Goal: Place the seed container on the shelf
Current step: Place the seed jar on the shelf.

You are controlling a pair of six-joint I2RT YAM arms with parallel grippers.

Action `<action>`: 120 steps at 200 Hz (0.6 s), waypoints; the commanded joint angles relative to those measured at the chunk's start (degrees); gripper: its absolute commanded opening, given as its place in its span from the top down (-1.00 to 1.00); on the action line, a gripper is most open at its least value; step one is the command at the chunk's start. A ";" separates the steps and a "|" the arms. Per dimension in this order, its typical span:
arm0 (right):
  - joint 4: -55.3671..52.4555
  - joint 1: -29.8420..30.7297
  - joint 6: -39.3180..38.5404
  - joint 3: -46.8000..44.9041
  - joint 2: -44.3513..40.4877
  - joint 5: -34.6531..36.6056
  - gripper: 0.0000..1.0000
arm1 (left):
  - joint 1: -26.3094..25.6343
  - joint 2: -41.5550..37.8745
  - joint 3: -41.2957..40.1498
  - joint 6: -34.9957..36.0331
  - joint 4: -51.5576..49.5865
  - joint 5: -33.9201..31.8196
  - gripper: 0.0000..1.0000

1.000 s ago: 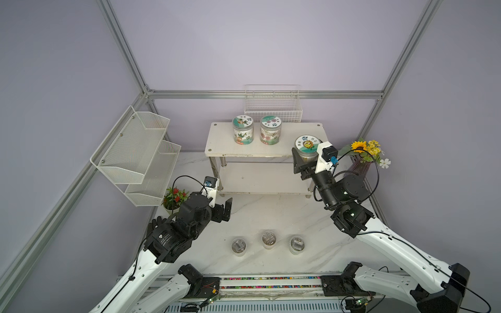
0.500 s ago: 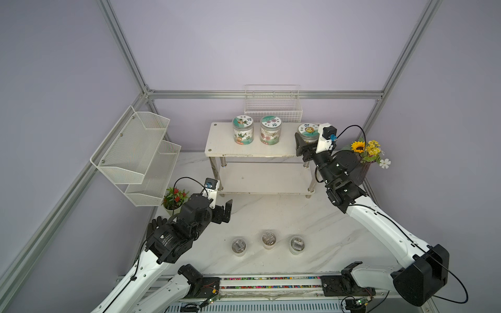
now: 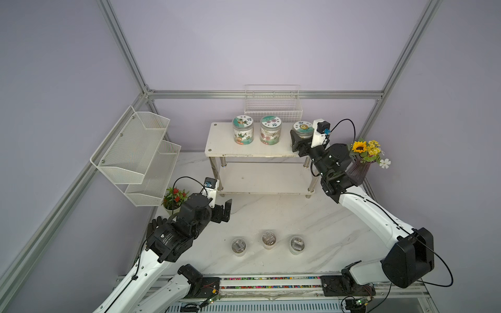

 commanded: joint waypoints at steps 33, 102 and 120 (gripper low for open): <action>4.88 -0.62 0.12 3.43 2.85 -1.41 -0.02 | 0.98 -0.14 1.11 0.92 1.95 0.96 -0.99; 5.96 -0.97 -0.24 5.27 6.26 -1.83 -0.06 | 1.75 0.19 0.72 1.26 2.57 1.82 -0.99; 6.14 -1.06 -0.26 5.54 6.75 -1.81 -0.08 | 1.94 0.47 0.61 1.36 2.69 2.08 -0.99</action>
